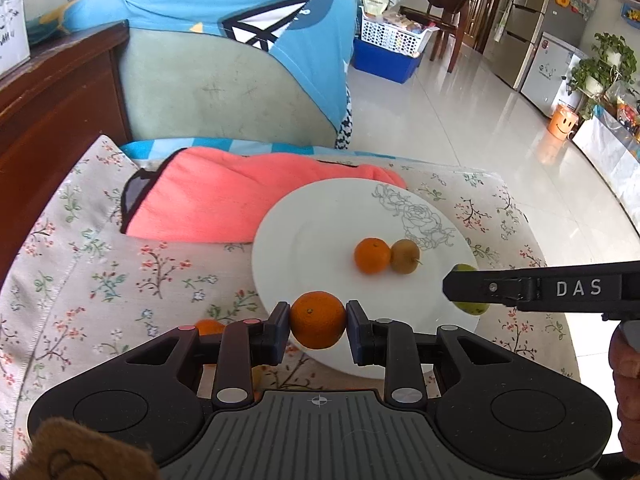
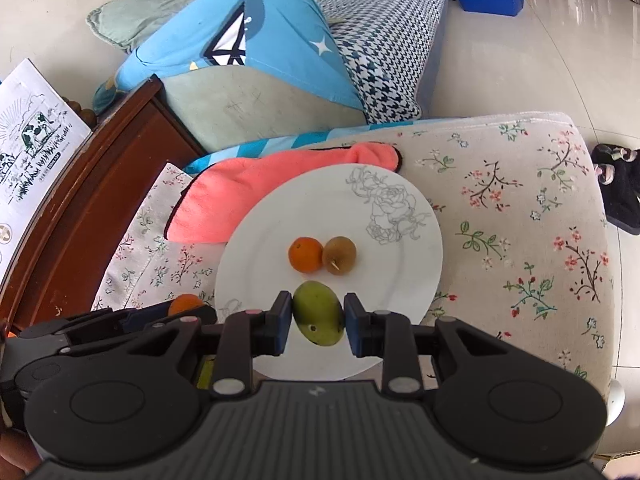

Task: Organize fruits
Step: 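Carry the green fruit onto the plate and open the right gripper while the left gripper carries the orange, then lower the orange onto the plate and open the left gripper, then withdraw both tools, then grasp an orange with the right gripper while the left gripper closes on a green fruit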

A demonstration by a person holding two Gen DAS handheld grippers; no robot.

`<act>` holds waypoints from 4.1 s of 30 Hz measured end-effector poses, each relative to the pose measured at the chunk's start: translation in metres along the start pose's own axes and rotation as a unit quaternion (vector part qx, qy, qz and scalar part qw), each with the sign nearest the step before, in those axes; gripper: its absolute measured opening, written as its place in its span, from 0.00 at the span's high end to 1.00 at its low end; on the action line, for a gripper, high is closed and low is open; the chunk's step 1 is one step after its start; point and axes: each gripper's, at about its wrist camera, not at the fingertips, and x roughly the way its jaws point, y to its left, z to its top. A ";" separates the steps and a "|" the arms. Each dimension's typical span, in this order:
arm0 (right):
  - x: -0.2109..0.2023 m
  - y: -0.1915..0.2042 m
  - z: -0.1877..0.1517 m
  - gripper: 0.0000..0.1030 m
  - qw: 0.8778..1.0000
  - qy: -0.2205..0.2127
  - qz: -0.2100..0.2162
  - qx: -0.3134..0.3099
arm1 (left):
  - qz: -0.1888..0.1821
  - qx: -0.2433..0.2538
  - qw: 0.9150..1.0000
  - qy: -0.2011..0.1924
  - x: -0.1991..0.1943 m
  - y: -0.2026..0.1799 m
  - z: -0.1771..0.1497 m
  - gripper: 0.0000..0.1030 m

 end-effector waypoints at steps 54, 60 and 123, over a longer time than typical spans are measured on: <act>-0.010 0.047 -0.059 0.64 0.990 0.038 0.047 -0.131 | 0.084 -0.067 0.994 -0.005 -0.069 0.063 -0.059 0.32; -0.004 0.062 -0.074 0.64 0.981 0.056 0.056 -0.178 | 0.077 -0.025 0.997 0.005 -0.069 0.065 -0.074 0.32; 0.013 0.075 -0.084 0.67 0.977 0.078 0.024 -0.198 | 0.020 0.084 0.996 0.030 -0.031 0.033 -0.090 0.72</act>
